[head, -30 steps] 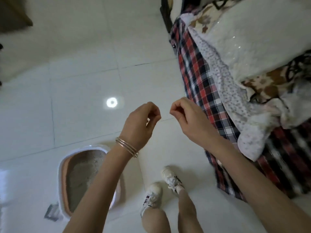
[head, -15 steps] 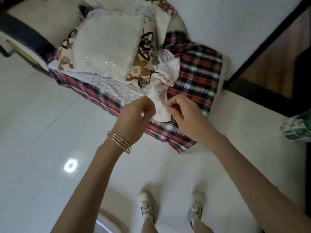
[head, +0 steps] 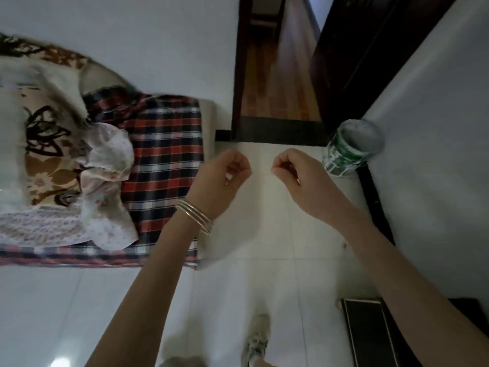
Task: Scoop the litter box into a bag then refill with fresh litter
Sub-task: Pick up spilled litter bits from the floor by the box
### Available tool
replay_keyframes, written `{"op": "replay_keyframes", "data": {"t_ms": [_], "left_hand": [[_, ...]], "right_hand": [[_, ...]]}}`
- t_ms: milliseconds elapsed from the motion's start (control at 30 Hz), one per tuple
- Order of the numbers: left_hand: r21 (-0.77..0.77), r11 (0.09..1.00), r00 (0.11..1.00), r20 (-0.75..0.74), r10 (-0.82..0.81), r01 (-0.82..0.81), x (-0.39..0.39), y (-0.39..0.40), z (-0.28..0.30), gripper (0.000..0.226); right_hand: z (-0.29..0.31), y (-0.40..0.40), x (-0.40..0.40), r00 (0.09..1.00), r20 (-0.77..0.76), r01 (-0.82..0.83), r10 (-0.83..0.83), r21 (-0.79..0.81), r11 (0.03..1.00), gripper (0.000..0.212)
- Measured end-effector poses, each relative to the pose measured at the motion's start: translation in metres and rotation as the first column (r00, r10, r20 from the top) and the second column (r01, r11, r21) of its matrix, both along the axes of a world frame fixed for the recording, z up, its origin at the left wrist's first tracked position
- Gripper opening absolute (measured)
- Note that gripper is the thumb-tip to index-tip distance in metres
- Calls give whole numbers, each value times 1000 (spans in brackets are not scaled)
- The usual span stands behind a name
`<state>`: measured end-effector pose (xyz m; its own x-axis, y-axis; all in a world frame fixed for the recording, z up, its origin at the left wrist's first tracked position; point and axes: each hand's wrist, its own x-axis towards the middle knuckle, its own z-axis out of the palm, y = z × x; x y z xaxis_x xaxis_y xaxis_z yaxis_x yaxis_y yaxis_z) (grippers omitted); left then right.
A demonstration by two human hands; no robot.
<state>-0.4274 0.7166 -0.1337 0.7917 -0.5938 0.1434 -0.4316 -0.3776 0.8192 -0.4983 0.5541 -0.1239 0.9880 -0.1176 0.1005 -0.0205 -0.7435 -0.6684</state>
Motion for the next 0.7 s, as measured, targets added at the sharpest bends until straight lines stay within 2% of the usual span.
{"op": "replay_keyframes", "data": {"t_ms": [300,700], "left_hand": [[36,972,971,45,-236,234,36,-194,10,5],[36,868,868,24,-496,495,148,-426,7,7]], "right_hand": [[3,-180,-1,966,19,258,-259,30,966,6],[-6,-373,71,855,22,516,-518,70,854,7]]}}
